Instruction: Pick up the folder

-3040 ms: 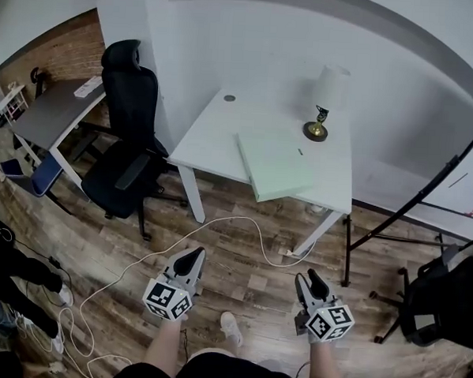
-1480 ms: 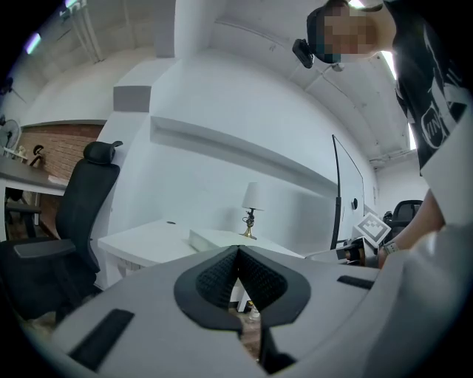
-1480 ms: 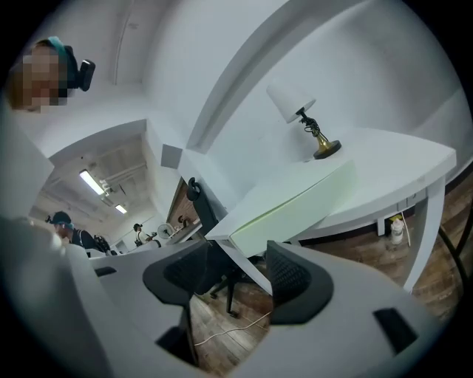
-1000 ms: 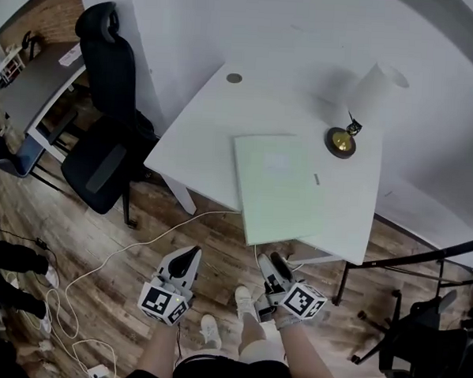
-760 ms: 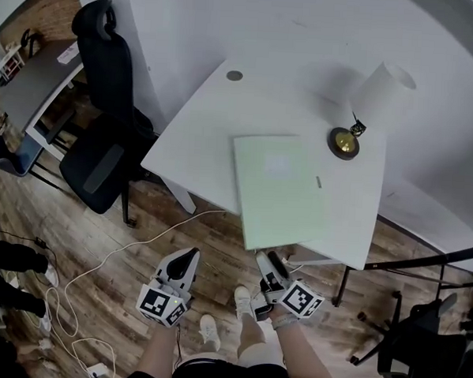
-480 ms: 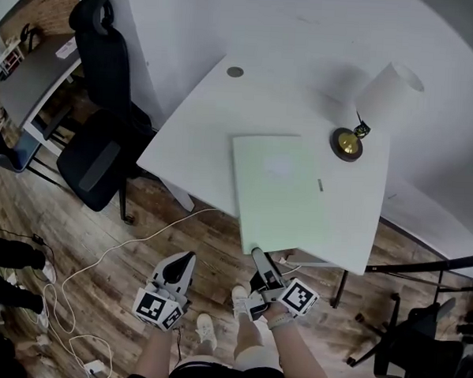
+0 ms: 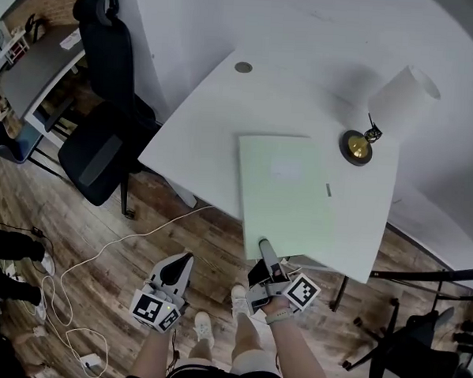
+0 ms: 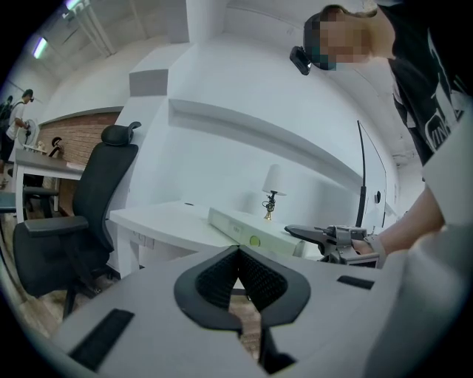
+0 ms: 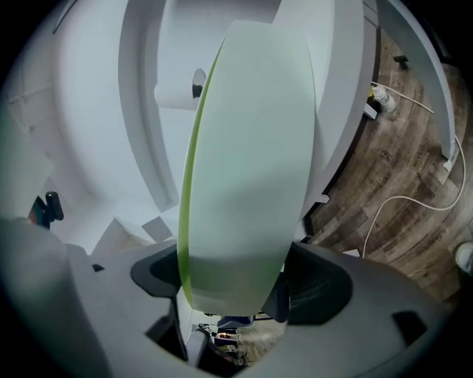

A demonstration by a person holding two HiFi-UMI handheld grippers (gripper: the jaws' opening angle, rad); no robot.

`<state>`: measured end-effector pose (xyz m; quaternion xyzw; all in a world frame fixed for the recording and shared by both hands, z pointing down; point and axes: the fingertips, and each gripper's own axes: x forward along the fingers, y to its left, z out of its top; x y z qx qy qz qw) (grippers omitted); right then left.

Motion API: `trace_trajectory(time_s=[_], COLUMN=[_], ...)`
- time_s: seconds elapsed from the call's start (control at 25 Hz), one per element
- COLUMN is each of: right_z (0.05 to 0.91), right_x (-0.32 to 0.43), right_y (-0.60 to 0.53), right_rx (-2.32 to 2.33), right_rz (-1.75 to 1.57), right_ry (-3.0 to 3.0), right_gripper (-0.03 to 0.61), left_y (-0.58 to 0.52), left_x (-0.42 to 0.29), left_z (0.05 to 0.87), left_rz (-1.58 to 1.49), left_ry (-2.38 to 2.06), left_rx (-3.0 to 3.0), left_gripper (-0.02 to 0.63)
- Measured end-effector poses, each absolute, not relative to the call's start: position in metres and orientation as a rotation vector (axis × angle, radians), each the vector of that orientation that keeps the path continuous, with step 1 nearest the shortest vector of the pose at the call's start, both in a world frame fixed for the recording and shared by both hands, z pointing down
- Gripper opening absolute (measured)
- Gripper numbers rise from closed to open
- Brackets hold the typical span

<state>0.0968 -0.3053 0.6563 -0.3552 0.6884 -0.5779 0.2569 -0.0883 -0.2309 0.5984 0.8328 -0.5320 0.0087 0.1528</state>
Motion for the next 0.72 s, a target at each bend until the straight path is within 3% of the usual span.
trace_trajectory(time_s=[0.6, 0.72], right_z=[0.657, 0.659], right_x=[0.083, 0.084], right_y=[-0.325, -0.324], right_rx=[-0.829, -0.841], right_rz=[-1.625, -1.625], right_ry=[1.712, 1.728], right_gripper=[0.366, 0.321], left_y=[-0.228, -0.226], left_x=[-0.096, -0.099], left_z=[0.609, 0.611], left_rz=[0.025, 0.038], left_ry=[-1.536, -1.539], left_rx=[2.349, 2.359], left_gripper=[0.014, 0.014])
